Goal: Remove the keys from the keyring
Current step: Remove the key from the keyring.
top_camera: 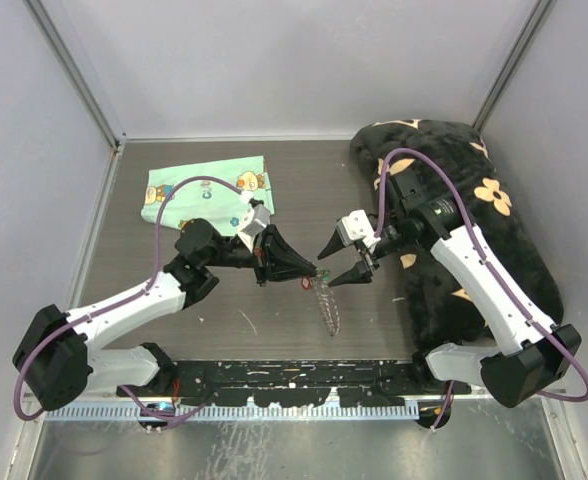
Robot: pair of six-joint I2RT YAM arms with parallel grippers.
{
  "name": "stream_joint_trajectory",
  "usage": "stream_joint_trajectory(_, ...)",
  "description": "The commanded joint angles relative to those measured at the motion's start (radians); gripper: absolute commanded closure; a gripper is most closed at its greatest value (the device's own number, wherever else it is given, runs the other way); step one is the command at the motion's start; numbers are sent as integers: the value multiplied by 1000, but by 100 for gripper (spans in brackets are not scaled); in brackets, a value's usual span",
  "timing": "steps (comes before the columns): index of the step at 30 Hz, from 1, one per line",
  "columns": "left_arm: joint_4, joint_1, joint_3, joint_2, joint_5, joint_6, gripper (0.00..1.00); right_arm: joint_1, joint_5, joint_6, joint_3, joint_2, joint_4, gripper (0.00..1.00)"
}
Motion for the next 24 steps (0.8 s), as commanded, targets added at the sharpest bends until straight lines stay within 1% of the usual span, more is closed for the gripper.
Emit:
stream_joint_trajectory(1, 37, 10, 61, -2, 39, -14, 100, 10, -58, -4, -16, -15, 37, 41)
stream_joint_trajectory(10, 20, 17, 63, -5, 42, -12, 100, 14, -58, 11, -8, -24, 34, 66)
stream_joint_trajectory(18, 14, 22, 51, -24, 11, 3, 100, 14, -75, 16, -22, -34, 28, 81)
stream_joint_trajectory(24, 1, 24, 33, -52, -35, 23, 100, 14, -65, 46, -26, -45, 35, 97)
